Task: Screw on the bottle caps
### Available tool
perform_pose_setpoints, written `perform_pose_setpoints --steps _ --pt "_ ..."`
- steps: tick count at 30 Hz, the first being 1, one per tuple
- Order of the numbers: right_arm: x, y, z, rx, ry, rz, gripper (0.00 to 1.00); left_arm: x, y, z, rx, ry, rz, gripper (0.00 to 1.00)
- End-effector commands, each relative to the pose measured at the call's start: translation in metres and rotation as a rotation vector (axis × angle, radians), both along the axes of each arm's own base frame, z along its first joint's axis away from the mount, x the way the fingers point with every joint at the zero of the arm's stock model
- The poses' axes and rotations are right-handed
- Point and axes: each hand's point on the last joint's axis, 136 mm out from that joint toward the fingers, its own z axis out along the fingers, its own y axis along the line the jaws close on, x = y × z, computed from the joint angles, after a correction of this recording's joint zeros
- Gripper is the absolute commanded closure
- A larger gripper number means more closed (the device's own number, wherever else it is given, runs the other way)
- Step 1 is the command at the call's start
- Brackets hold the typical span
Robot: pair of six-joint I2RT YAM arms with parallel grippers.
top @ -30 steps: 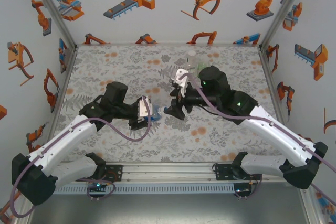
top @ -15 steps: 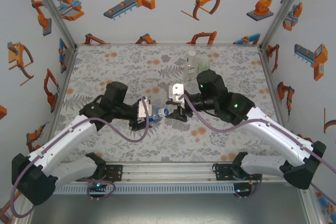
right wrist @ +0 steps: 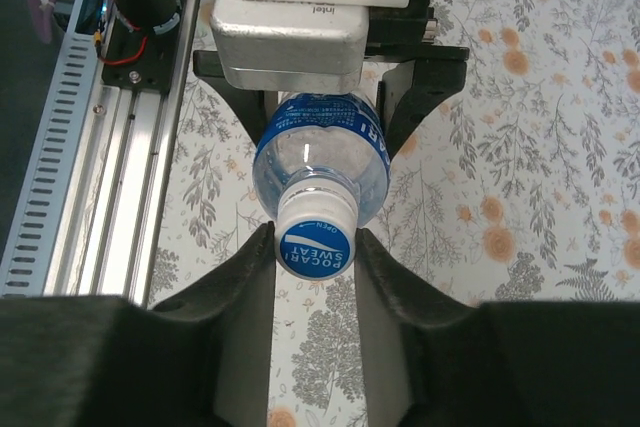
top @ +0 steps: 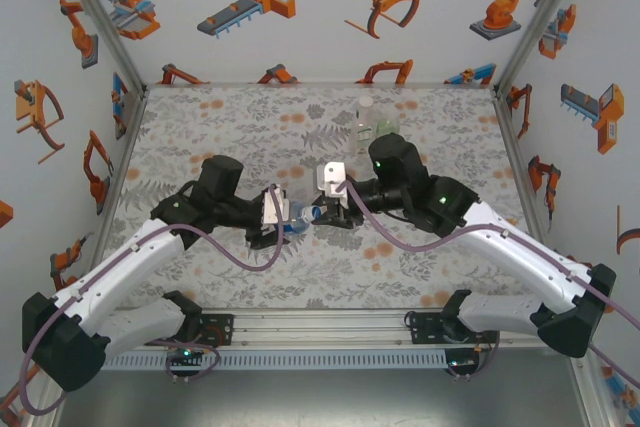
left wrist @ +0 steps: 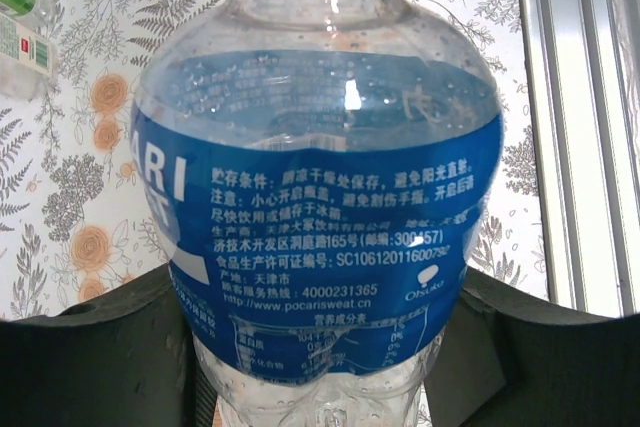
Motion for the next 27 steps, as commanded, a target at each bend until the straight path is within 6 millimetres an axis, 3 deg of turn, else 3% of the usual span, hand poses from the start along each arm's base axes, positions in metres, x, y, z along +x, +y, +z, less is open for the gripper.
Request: perform_pose_setpoints --steps 1,6,10,14,21,24,27 --pt "-0.006 0.005 0.000 0.026 0.010 0.029 0.75 -0.003 -0.004 0.016 -0.034 -0.027 -0.037 1.00" --pt "0.007 0.006 -0.006 0.014 0.143 -0.093 0.87 0.003 -0.004 0.017 -0.025 -0.019 -0.001 1.00" --pt "0.038 0.004 -0.010 0.073 0.384 -0.368 1.00 0.007 -0.003 0.022 -0.037 -0.031 0.033 1.00" --pt "0.072 -0.008 -0.020 0.172 0.720 -0.712 1.00 0.010 -0.005 0.022 -0.048 -0.037 0.034 1.00" --pt "0.084 -0.014 -0.042 0.325 1.325 -0.995 1.00 0.013 -0.007 0.024 -0.036 -0.037 0.032 1.00" --pt "0.083 -0.010 -0.050 0.328 1.441 -1.027 1.00 0.013 -0.007 0.025 -0.032 -0.036 0.029 1.00" --pt "0.085 -0.010 -0.048 0.325 1.434 -1.032 0.98 0.013 -0.008 0.030 -0.033 -0.034 0.024 1.00"
